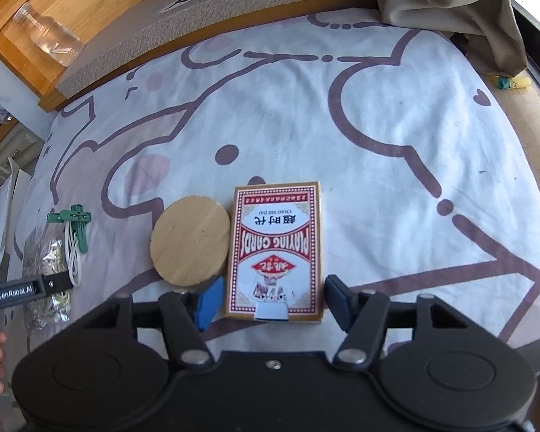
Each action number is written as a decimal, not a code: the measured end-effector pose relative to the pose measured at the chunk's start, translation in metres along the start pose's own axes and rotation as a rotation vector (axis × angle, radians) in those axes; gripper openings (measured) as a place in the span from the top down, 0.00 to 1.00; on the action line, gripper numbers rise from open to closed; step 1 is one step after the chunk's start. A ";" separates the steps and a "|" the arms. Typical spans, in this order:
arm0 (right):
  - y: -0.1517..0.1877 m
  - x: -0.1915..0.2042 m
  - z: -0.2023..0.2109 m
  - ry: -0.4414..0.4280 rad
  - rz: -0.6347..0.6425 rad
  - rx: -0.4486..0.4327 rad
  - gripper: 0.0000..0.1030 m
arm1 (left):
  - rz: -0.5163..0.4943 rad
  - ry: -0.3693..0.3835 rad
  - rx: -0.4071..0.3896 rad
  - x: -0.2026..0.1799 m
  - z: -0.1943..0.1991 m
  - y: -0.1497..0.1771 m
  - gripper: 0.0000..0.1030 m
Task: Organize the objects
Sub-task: 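Grasp the clear bag of white cords with the left gripper while the right grasps the playing card box, then lift and carry the cord bag and card box toward the black box, then lower the playing card box into the black box beside the bunny with the right gripper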
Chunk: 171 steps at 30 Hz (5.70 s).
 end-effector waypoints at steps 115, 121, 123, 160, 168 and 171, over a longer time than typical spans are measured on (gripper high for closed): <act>0.082 0.090 0.200 0.051 0.279 -0.261 0.42 | -0.050 0.153 -0.229 0.001 0.198 0.080 0.36; 0.088 0.078 0.211 0.054 0.274 -0.274 0.42 | -0.058 0.161 -0.237 -0.008 0.204 0.084 0.36; 0.090 0.072 0.216 0.058 0.263 -0.279 0.42 | -0.061 0.167 -0.239 -0.013 0.207 0.085 0.36; 0.122 -0.093 0.235 0.256 0.127 -0.226 0.42 | -0.196 0.362 -0.181 -0.174 0.216 0.115 0.36; 0.131 -0.101 0.188 0.392 0.250 -0.078 0.42 | -0.176 0.427 -0.142 -0.193 0.208 0.114 0.36; 0.135 -0.100 0.169 0.439 0.314 -0.013 0.42 | -0.173 0.444 -0.141 -0.200 0.205 0.112 0.36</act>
Point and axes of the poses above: each gripper's, at about its wrist camera, not at the fingertips, and z roughly against the way its jaws point, x to its left, y to its underside, the point moved 5 cm from there along -z, roughly the way its jaws point, and after that the axes turned 3 degrees about z, right-handed, at the moved point
